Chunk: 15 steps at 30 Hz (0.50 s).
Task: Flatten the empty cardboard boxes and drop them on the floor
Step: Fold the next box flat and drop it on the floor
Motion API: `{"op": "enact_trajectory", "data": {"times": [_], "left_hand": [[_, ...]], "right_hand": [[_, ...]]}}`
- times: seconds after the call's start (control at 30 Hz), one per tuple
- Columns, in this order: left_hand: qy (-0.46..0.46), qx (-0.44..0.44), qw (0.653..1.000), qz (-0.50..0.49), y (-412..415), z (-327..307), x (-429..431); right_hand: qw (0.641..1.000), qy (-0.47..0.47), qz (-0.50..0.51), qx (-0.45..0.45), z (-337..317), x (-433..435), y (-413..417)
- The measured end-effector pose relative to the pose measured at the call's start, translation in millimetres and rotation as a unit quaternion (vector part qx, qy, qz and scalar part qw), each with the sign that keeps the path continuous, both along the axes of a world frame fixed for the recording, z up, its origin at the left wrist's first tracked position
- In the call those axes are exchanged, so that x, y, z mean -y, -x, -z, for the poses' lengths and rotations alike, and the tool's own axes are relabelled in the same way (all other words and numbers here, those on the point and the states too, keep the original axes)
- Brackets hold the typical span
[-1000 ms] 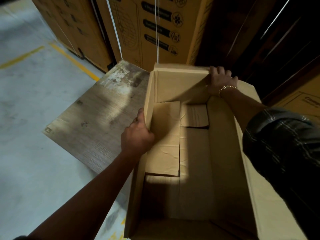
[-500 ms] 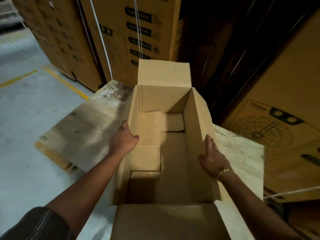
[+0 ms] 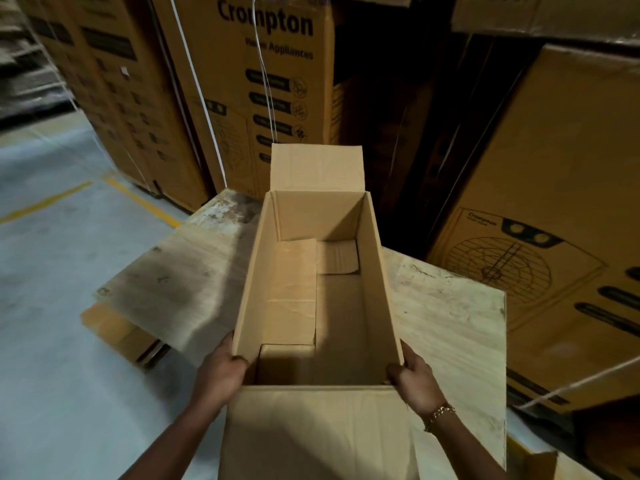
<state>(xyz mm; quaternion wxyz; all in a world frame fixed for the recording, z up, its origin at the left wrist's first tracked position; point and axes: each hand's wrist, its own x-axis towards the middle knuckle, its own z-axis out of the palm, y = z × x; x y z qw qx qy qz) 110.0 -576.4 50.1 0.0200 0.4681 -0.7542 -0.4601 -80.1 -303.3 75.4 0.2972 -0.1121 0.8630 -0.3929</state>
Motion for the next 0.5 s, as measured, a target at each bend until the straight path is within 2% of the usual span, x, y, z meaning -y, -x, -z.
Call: {"op": "enact_trajectory", "data": {"times": [0.17,0.27,0.33,0.5], "left_hand": [[-0.106,-0.07,0.992,-0.008,26.3,11.5,-15.7],[-0.189,-0.131,0.973,0.004,66.4,37.3,-32.8],[-0.225,-0.151,0.962,0.024,84.9,33.2,-42.3],[-0.222,-0.091,0.964,0.116,91.5,56.1,-4.7]], "right_hand": [[0.995,-0.073,0.021,-0.061,-46.9,-36.8,-4.3],[0.983,-0.145,0.044,-0.107,-80.3,-52.1,4.2],[0.969,-0.189,0.044,-0.153,-97.9,-47.7,4.2],[0.928,-0.267,-0.004,-0.261,-130.1,5.3,-23.3]]}}
